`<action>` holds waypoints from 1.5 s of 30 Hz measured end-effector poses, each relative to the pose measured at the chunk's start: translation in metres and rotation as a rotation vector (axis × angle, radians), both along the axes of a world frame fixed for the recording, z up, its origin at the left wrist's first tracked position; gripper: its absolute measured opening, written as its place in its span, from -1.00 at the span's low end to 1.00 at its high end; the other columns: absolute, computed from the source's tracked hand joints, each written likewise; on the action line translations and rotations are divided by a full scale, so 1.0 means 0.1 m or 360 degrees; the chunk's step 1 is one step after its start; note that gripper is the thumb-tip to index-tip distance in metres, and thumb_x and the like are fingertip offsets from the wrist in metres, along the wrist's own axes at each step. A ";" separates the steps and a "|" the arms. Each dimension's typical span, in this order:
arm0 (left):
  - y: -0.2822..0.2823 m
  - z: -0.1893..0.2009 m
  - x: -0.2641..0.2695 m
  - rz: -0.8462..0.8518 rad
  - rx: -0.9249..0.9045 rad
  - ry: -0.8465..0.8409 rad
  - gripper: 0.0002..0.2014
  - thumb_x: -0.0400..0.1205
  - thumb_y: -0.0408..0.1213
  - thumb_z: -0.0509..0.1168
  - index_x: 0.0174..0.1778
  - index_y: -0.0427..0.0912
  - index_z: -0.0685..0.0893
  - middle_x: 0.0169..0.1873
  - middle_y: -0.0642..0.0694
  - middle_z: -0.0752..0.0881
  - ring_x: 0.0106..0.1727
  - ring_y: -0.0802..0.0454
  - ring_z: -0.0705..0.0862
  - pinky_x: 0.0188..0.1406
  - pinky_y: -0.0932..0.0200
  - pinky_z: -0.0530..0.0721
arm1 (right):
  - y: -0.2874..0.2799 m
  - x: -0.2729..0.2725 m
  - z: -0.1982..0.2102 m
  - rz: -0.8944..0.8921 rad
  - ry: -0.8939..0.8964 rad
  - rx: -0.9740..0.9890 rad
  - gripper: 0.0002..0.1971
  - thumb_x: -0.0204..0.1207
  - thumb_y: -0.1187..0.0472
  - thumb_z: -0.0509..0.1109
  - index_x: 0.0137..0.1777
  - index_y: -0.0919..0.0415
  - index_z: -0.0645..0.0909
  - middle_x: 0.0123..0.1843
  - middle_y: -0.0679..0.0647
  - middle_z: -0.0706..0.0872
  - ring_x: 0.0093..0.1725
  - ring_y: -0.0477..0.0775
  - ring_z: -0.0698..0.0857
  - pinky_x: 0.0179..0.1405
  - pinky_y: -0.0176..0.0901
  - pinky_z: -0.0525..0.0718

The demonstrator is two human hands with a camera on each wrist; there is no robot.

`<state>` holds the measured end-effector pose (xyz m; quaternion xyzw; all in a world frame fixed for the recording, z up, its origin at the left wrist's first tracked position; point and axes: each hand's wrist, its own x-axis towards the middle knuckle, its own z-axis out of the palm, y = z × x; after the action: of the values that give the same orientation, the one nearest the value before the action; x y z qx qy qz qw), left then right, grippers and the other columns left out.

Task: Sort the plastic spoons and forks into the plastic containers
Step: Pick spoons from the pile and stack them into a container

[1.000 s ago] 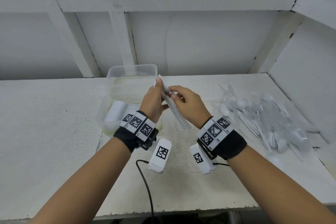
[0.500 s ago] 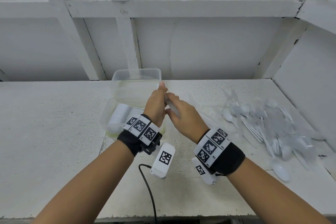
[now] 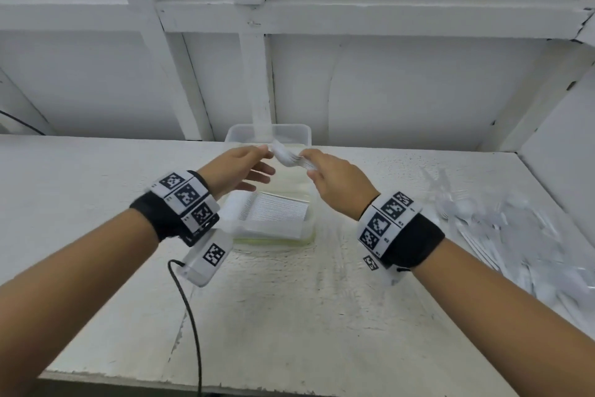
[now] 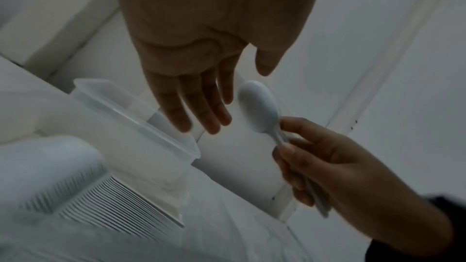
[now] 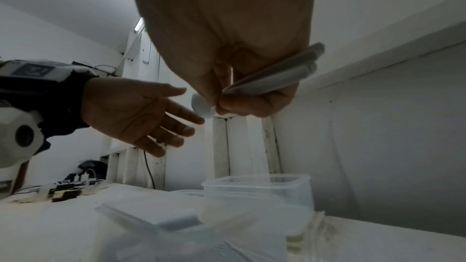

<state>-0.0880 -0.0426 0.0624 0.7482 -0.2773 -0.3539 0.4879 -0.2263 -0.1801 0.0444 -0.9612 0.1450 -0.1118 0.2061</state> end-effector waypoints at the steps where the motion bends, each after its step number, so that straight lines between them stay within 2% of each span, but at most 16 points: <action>1: 0.03 0.00 0.03 0.0018 -0.0060 0.0053 -0.69 0.72 -0.03 0.08 0.14 -0.12 0.62 -0.01 -0.10 0.72 -0.02 0.00 0.69 0.06 0.07 0.61 | 0.03 0.06 0.00 0.0045 -0.0010 0.0066 -0.63 0.68 0.23 0.12 0.48 0.16 0.34 0.25 0.17 0.63 0.15 0.20 0.61 -0.01 -0.09 0.50; 4: 0.09 -0.05 0.05 0.0049 -0.0162 0.0169 -0.72 0.69 -0.03 0.15 0.12 -0.11 0.64 0.05 -0.06 0.74 0.07 0.06 0.70 0.04 0.10 0.64 | 0.17 0.23 -0.03 0.0034 -0.0102 0.0454 -0.64 0.67 0.24 0.17 0.45 0.20 0.36 0.02 0.10 0.61 -0.15 0.02 0.60 -0.27 -0.36 0.42; 6: 0.10 -0.13 0.03 0.0068 -0.0195 0.0245 -0.73 0.68 -0.05 0.18 0.13 -0.11 0.64 0.08 -0.04 0.75 0.18 0.06 0.68 0.10 0.07 0.64 | 0.27 0.33 -0.05 -0.0042 -0.0172 0.0695 -0.66 0.67 0.21 0.17 0.40 0.22 0.29 -0.13 0.06 0.54 -0.30 -0.10 0.53 -0.35 -0.38 0.38; 9: 0.07 -0.24 -0.04 0.0074 -0.0285 0.0339 -0.75 0.71 -0.10 0.15 0.00 -0.12 0.70 -0.04 -0.01 0.78 0.14 0.05 0.69 0.13 0.02 0.61 | 0.41 0.44 -0.08 -0.0099 -0.0250 0.0878 -0.73 0.68 0.16 0.16 0.27 0.26 0.25 -0.11 0.17 0.60 -0.13 0.13 0.65 -0.20 -0.12 0.54; 11: 0.03 -0.27 -0.05 0.0170 -0.0392 0.0383 -0.74 0.72 -0.16 0.13 -0.03 -0.16 0.71 -0.15 0.00 0.80 0.02 0.06 0.72 0.08 0.04 0.65 | 0.49 0.48 -0.09 -0.0086 -0.0258 0.0946 -0.77 0.68 0.17 0.15 0.23 0.26 0.27 -0.07 0.19 0.64 -0.09 0.18 0.67 -0.20 -0.08 0.61; 14: 0.01 -0.29 -0.01 0.0317 -0.0479 0.0434 -0.74 0.72 -0.23 0.14 0.00 -0.29 0.69 -0.15 -0.09 0.79 -0.08 0.05 0.74 -0.04 0.10 0.72 | 0.53 0.50 -0.14 -0.0027 -0.0245 0.1003 -0.77 0.66 0.26 0.16 0.27 0.23 0.29 -0.14 0.01 0.58 -0.16 0.07 0.63 -0.17 -0.04 0.64; 16: 0.01 -0.32 0.04 0.0328 -0.0455 0.0412 -0.73 0.71 -0.22 0.16 0.08 -0.32 0.69 -0.06 -0.16 0.76 0.00 0.01 0.73 0.05 0.05 0.67 | 0.51 0.50 -0.17 -0.0030 -0.0231 0.1021 -0.76 0.65 0.27 0.17 0.29 0.17 0.32 -0.20 -0.03 0.56 -0.19 0.04 0.64 -0.16 -0.02 0.67; 21: -0.02 -0.38 0.10 0.0342 -0.0389 0.0278 -0.79 0.66 -0.15 0.25 -0.04 -0.16 0.74 -0.10 -0.07 0.79 -0.02 0.11 0.73 0.00 0.14 0.57 | 0.47 0.51 -0.17 -0.0071 -0.0287 0.0715 -0.76 0.62 0.23 0.25 0.26 0.17 0.39 -0.13 0.04 0.60 -0.11 0.10 0.66 -0.09 -0.06 0.63; 24: -0.07 -0.39 0.11 0.0365 -0.0390 0.0142 -0.77 0.68 -0.19 0.22 -0.13 -0.20 0.73 -0.15 -0.14 0.77 -0.06 -0.01 0.73 0.07 0.05 0.62 | 0.45 0.55 -0.18 -0.0096 -0.0293 0.0571 -0.77 0.61 0.15 0.28 0.22 0.16 0.46 0.00 0.11 0.64 -0.06 0.04 0.63 0.00 -0.02 0.65; 28: -0.05 -0.36 0.18 0.0088 -0.0274 -0.0022 -0.78 0.74 -0.27 0.09 -0.14 -0.19 0.58 -0.25 -0.12 0.72 -0.23 0.04 0.73 0.02 0.03 0.68 | 0.22 0.55 -0.06 -0.0113 -0.0500 0.0354 -0.67 0.60 0.27 0.25 0.36 0.14 0.51 0.22 0.16 0.56 0.06 0.02 0.58 0.18 -0.06 0.60; 31: -0.02 -0.31 0.28 -0.0381 0.0107 -0.0424 -0.79 0.75 -0.23 0.05 -0.17 -0.11 0.50 -0.32 -0.03 0.65 -0.31 0.08 0.64 -0.17 0.12 0.65 | 0.00 0.53 0.04 0.0250 -0.0378 -0.0283 -0.45 0.48 0.40 0.31 0.46 0.03 0.47 0.44 0.23 0.44 0.30 0.26 0.53 0.23 0.06 0.54; 33: -0.03 -0.28 0.34 -0.0633 0.0343 -0.0668 -0.81 0.75 -0.20 0.05 -0.14 -0.10 0.49 -0.35 0.03 0.60 -0.35 0.14 0.56 -0.29 0.33 0.56 | -0.08 0.54 0.04 0.0538 -0.0206 -0.0577 -0.49 0.45 0.33 0.38 0.42 0.05 0.52 0.44 0.23 0.49 0.29 0.35 0.56 0.16 0.18 0.61; 37: -0.11 -0.21 0.43 -0.0929 0.0612 -0.0909 -0.83 0.75 -0.18 0.06 -0.13 -0.06 0.49 -0.34 0.04 0.55 -0.35 0.19 0.49 -0.30 0.43 0.46 | -0.09 0.58 0.05 0.0587 0.0336 -0.0557 -0.57 0.61 0.10 0.27 0.47 0.09 0.44 0.37 0.08 0.53 0.30 0.11 0.54 0.22 -0.04 0.52; 39: -0.14 -0.19 0.46 -0.0936 0.0681 -0.0960 -0.87 0.72 -0.16 0.12 -0.01 -0.09 0.53 -0.24 0.04 0.58 -0.28 0.19 0.51 -0.27 0.42 0.46 | -0.09 0.60 0.02 0.0496 0.0360 -0.0518 -0.62 0.63 0.05 0.23 0.41 0.12 0.49 0.31 0.06 0.57 0.27 0.08 0.56 0.19 -0.14 0.48; 42: -0.16 -0.23 0.50 -0.0923 0.0712 -0.1152 -0.67 0.66 -0.14 0.25 0.31 -0.15 0.50 0.02 0.03 0.56 -0.01 0.11 0.51 -0.04 0.34 0.41 | -0.09 0.60 -0.08 0.0326 0.0276 -0.0206 -0.64 0.61 0.03 0.28 0.34 0.14 0.58 0.24 0.07 0.65 0.21 0.05 0.59 0.14 -0.21 0.46; 45: -0.17 -0.31 0.52 -0.0993 0.0678 -0.1338 -0.64 0.65 -0.18 0.26 0.33 -0.24 0.54 0.18 -0.14 0.59 0.13 -0.03 0.55 0.03 0.34 0.37 | -0.10 0.58 -0.16 0.0204 0.0211 0.0008 -0.66 0.58 0.09 0.34 0.30 0.18 0.62 0.22 0.07 0.70 0.17 0.03 0.62 0.13 -0.30 0.45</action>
<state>-0.0362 -0.0594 0.0311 0.7893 -0.5784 -0.2009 0.0459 -0.1683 -0.1901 0.0281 -0.9733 0.0968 -0.0343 0.2053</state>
